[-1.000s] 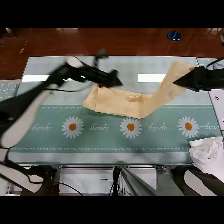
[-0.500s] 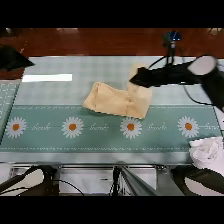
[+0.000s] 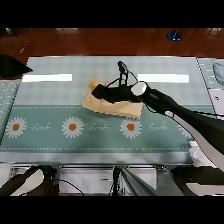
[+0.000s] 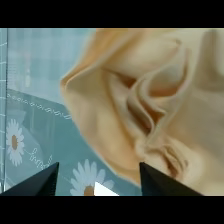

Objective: Fold the shirts.

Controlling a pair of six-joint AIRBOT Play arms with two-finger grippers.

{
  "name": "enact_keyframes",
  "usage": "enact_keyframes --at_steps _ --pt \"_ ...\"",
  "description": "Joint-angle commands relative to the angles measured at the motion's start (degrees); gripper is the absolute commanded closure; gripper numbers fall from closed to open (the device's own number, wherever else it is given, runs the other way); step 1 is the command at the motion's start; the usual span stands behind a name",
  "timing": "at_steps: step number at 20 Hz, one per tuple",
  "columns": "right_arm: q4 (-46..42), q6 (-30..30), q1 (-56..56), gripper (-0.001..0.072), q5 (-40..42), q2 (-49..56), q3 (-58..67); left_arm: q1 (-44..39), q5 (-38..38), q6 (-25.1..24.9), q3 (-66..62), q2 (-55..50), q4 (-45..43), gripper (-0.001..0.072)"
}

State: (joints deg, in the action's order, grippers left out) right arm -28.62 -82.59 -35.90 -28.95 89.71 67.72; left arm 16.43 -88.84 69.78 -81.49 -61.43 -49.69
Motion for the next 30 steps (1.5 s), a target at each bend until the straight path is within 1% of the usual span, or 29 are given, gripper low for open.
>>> enact_keyframes --at_steps 1,3,6,7,8,9,10,11,12,13,14,15,17,18,20,23,26,28,30 --pt "10.6 9.7 -2.1 0.0120 -1.0 0.4 0.3 -2.2 0.7 -1.3 6.9 0.3 -0.1 0.0686" --pt "11.3 13.0 0.9 0.0121 -7.1 -2.9 0.3 -2.3 2.5 -2.3 12.0 0.3 -0.1 0.0686" --pt "5.8 13.0 10.2 0.0132 -15.8 -10.7 0.3 -2.3 4.4 -3.2 18.5 0.3 -0.1 0.0686" --pt "2.0 11.6 14.8 0.0133 -18.9 -13.9 0.3 -2.3 4.4 -3.6 19.8 0.3 -0.1 0.0686" --pt "-4.3 8.8 19.9 0.0133 -22.6 -17.2 0.3 -2.3 4.4 -4.2 20.7 0.3 -0.1 0.0686" --pt "-12.4 4.8 24.9 0.0133 -26.6 -20.1 0.3 -2.3 4.4 -4.6 21.2 0.3 -0.1 0.0686" --pt "-22.8 0.3 30.2 0.0133 -32.1 -23.0 0.3 -2.3 4.5 -4.7 21.2 0.3 -0.1 0.0686" --pt "-32.9 -2.5 34.7 0.0134 -37.9 -25.1 0.3 -2.3 4.9 -4.7 21.2 0.3 -0.1 0.0686" --pt "-43.5 -3.9 39.0 0.0141 -44.0 -26.5 0.2 -2.3 5.3 -4.7 21.2 0.3 -0.1 0.0686" --pt "-50.8 -4.0 42.7 0.0148 -48.7 -26.8 -0.3 -2.3 6.0 -4.7 21.2 0.3 -0.1 0.0686" --pt "-53.6 -3.5 46.6 0.0147 -50.9 -26.7 -1.9 -2.3 6.4 -4.7 21.2 0.3 -0.1 0.0686" --pt "-50.8 -2.0 50.5 0.0146 -50.3 -26.7 -4.7 -2.3 6.4 -4.7 21.2 0.3 -0.1 0.0686" --pt "-37.2 1.0 56.4 0.0137 -46.2 -26.7 -11.8 -2.3 6.3 -4.6 21.2 0.3 -0.1 0.0686" --pt "-29.4 2.7 58.2 0.0131 -43.3 -26.7 -15.9 -2.3 6.3 -4.6 21.2 0.3 -0.1 0.0686" --pt "-18.9 5.7 58.2 0.0131 -37.5 -26.2 -23.0 -2.3 6.3 -4.6 21.2 0.3 -0.1 0.0686" --pt "-11.2 8.9 53.8 0.0131 -32.1 -22.0 -28.4 -2.3 6.3 -4.6 21.2 0.3 -0.1 0.0686" --pt "-2.4 12.0 45.6 0.0132 -25.9 -15.7 -28.6 -2.3 6.4 -4.7 21.2 0.3 -0.1 0.0686" --pt "1.6 11.9 39.5 0.0132 -19.3 -12.2 -28.6 -2.1 6.3 -4.8 21.2 0.3 -0.1 0.0686" --pt "5.2 11.9 34.6 0.0132 -14.9 -8.8 -28.6 -2.1 6.3 -4.8 21.2 0.3 -0.1 0.0686"
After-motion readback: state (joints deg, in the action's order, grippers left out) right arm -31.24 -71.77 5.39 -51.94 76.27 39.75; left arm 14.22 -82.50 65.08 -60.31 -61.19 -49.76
